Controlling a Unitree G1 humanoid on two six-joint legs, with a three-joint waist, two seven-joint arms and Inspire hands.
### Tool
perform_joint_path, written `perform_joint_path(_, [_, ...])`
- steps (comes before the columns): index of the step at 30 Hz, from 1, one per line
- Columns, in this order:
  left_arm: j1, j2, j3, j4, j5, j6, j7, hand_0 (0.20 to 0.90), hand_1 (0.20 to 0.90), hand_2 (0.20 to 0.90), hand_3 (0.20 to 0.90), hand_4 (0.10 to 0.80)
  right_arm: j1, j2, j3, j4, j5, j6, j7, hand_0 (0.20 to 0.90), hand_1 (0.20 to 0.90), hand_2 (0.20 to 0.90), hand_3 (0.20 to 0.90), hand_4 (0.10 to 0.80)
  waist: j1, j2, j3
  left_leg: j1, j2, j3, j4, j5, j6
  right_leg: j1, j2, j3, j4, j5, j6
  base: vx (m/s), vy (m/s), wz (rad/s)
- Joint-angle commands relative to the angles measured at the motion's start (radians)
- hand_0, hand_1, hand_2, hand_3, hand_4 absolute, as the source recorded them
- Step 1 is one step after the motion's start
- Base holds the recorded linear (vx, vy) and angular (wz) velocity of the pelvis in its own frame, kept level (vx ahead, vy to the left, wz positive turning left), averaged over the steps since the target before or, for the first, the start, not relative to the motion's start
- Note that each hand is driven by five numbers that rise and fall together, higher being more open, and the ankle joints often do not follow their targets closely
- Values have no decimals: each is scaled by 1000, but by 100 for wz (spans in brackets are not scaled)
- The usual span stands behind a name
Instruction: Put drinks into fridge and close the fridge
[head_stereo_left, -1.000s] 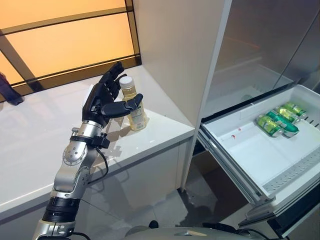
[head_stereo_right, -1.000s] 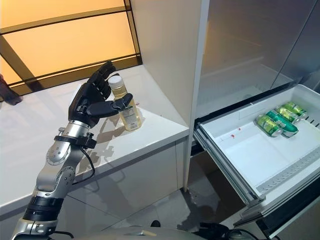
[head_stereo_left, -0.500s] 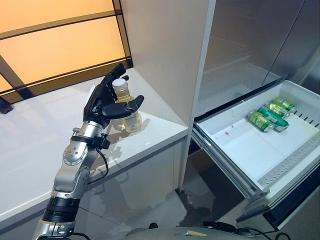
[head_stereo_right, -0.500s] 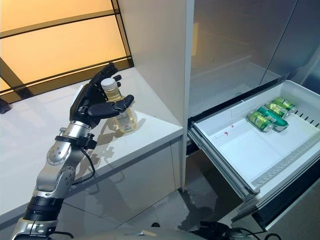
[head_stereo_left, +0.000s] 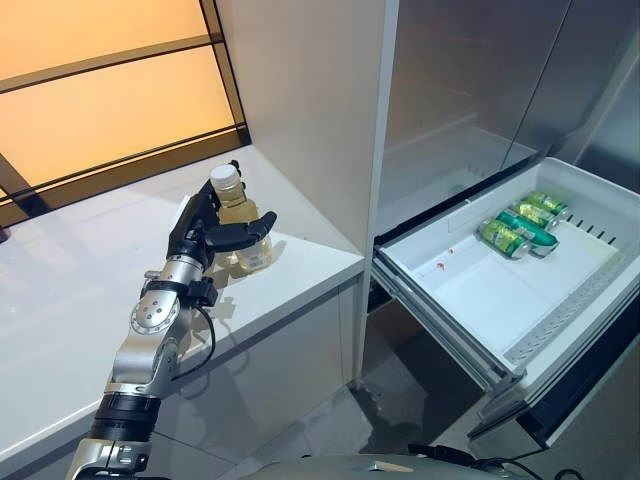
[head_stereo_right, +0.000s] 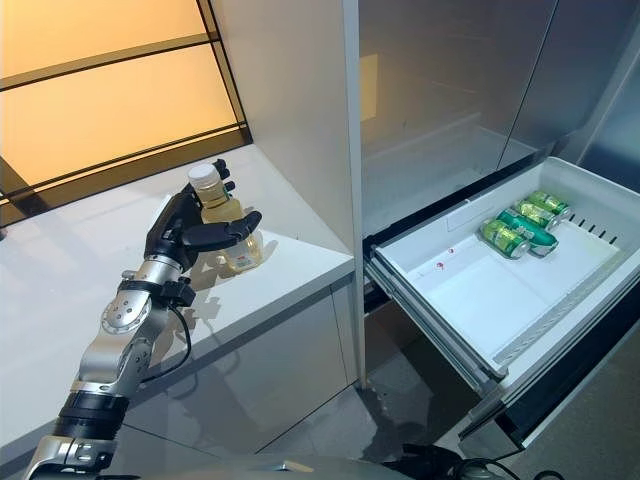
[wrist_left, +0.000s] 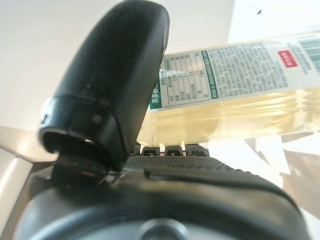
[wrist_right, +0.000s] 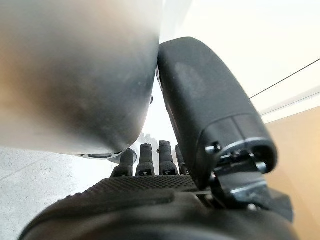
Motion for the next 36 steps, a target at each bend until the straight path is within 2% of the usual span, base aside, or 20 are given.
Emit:
perform_joint_path(1, [-72, 44, 32, -24, 29, -106, 42, 900, 900, 900, 900, 800, 2, 24, 23, 9, -18, -9, 30, 900, 900, 900, 900, 800, 0, -53, -36, 13, -31, 24, 19, -83, 17, -12, -17, 62, 38, -29, 20, 0, 0, 0])
perform_joint_path(8, [-65, 21, 39, -30, -16, -133, 30, 900, 900, 900, 900, 800, 3, 24, 19, 14, -26, -8, 28, 900, 900, 900, 900, 800, 2, -54, -35, 16, -32, 19, 19, -85, 17, -12, -15, 60, 43, -33, 17, 0, 0, 0])
perform_joint_path(9, [-63, 18, 40, -34, -22, -138, 30, 775, 775, 775, 755, 655, 3, 23, 19, 15, -27, -10, 29, 900, 900, 900, 900, 800, 2, -54, -34, 16, -31, 20, 20, -86, 16, -11, -16, 59, 43, -33, 17, 0, 0, 0])
perform_joint_path(10, [-63, 16, 40, -37, -31, -142, 34, 545, 545, 545, 485, 385, 3, 23, 18, 15, -28, -10, 29, 900, 900, 900, 900, 800, 3, -55, -34, 17, -31, 19, 19, -86, 16, -11, -16, 58, 43, -33, 17, 0, 0, 0])
perform_joint_path(11, [-62, 14, 40, -38, -36, -143, 36, 462, 462, 462, 389, 289, 3, 23, 19, 15, -28, -9, 30, 900, 900, 900, 900, 800, 3, -55, -35, 17, -31, 18, 19, -85, 16, -11, -15, 58, 44, -33, 17, 0, 0, 0])
perform_joint_path(12, [-63, 9, 40, -40, -32, -141, 39, 300, 300, 300, 200, 100, 3, 23, 20, 14, -28, -9, 30, 900, 900, 900, 900, 800, 3, -56, -35, 17, -31, 18, 18, -85, 16, -11, -15, 58, 43, -34, 17, 0, 0, 0])
perform_joint_path(15, [-64, 5, 38, -40, -32, -142, 33, 300, 300, 300, 200, 100, 2, 25, 18, 14, -29, -8, 31, 900, 900, 900, 900, 800, 4, -57, -35, 17, -33, 15, 18, -86, 17, -11, -14, 57, 43, -34, 16, 0, 0, 0])
perform_joint_path(20, [-64, -5, 42, -64, -129, -150, -1, 300, 300, 300, 200, 100, 3, 27, 24, 11, -23, -24, 29, 900, 900, 900, 900, 800, 5, -59, -34, 17, -36, 10, 22, -89, 18, -12, -14, 60, 42, -32, 16, 0, 0, 0])
perform_joint_path(26, [-62, -69, 41, -126, -386, -162, -157, 300, 300, 300, 200, 100, 1, 32, 20, -18, 8, -69, 25, 900, 900, 900, 900, 800, 1, -62, -31, 21, -41, 6, 20, -91, 23, -10, -10, 70, 34, -24, 15, -2, -18, -6])
perform_joint_path(27, [-62, -69, 41, -126, -387, -162, -158, 300, 300, 300, 200, 100, 1, 32, 20, -18, 8, -69, 25, 900, 900, 900, 900, 800, 2, -62, -31, 22, -41, 6, 20, -92, 23, -9, -10, 70, 34, -24, 15, -4, -17, -10])
perform_joint_path(29, [-76, -103, 41, -158, -596, -153, -244, 300, 300, 300, 200, 100, -3, 29, 20, -33, 20, -100, 19, 900, 900, 900, 900, 800, -4, -64, -29, 25, -42, 6, 17, -93, 25, -9, -8, 77, 30, -20, 16, -8, -16, -9])
perform_joint_path(31, [-92, -170, 50, -204, -849, -96, -337, 300, 300, 300, 200, 100, -6, 31, 20, -82, 23, -139, -1, 900, 900, 900, 900, 800, -11, -67, -30, 27, -41, 10, 13, -93, 26, -7, -7, 83, 24, -15, 16, -7, -17, -8])
perform_joint_path(32, [-96, -197, 47, -219, -929, -80, -371, 300, 300, 300, 200, 100, -10, 33, 24, -128, 23, -149, -12, 900, 900, 900, 900, 800, -16, -68, -30, 28, -41, 10, 11, -92, 25, -7, -6, 87, 24, -13, 16, -6, -12, -10])
perform_joint_path(36, [-102, -244, 3, -279, -1046, -81, -448, 300, 300, 300, 200, 100, -18, 35, 61, -351, -11, -176, -69, 900, 900, 900, 900, 800, -32, -72, -26, 30, -39, 18, 4, -91, 27, -10, -4, 96, 21, -5, 15, -33, -12, -12])
